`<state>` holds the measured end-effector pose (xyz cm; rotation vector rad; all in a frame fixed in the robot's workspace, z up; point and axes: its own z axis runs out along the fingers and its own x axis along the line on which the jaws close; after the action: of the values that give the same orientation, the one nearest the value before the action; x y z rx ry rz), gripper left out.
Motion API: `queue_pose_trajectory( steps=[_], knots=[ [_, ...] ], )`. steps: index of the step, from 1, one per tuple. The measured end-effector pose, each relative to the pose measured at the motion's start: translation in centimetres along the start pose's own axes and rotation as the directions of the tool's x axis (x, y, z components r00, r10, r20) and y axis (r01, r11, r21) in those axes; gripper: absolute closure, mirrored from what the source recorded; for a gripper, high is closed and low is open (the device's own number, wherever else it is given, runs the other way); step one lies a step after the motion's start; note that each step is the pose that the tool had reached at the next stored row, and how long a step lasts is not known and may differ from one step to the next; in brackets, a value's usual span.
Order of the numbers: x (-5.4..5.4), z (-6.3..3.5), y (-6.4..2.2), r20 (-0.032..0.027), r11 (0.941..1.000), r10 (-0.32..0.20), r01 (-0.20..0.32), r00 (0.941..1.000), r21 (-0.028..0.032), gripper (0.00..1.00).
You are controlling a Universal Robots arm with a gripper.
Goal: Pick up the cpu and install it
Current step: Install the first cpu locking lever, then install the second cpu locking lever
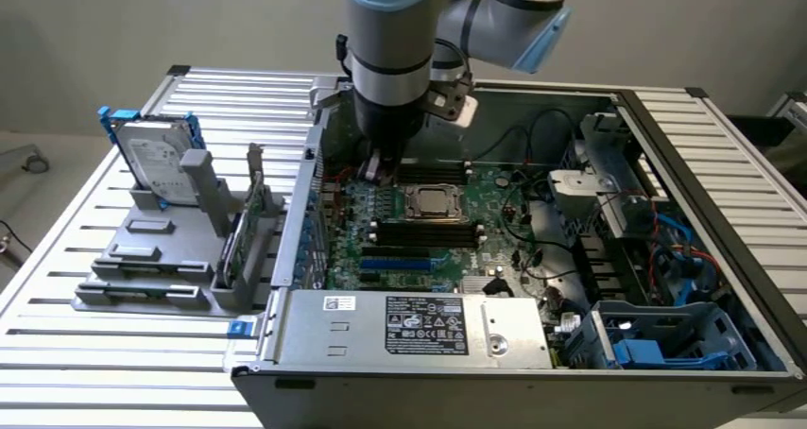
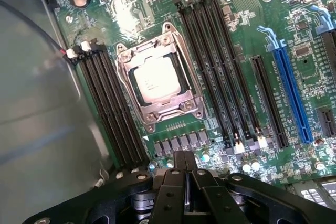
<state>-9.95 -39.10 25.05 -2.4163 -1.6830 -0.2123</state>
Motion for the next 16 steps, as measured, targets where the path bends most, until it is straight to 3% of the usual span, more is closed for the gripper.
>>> queue_pose_trajectory(
  steps=[3,9,12,16],
  knots=[
    [0.4,0.10,-0.15,0.0045,0.9997,-0.023,0.023,0.9997,-0.0026,0.89],
    [1.1,0.29,-0.40,0.0103,0.9972,-0.073,0.073,0.9973,-0.0174,0.89],
    [1.1,0.30,-0.42,0.0201,0.9942,-0.105,0.105,0.9943,-0.0215,0.89],
    [1.2,0.31,-0.43,0.0411,0.9885,-0.149,0.150,0.9880,-0.0227,0.89]
  ],
)
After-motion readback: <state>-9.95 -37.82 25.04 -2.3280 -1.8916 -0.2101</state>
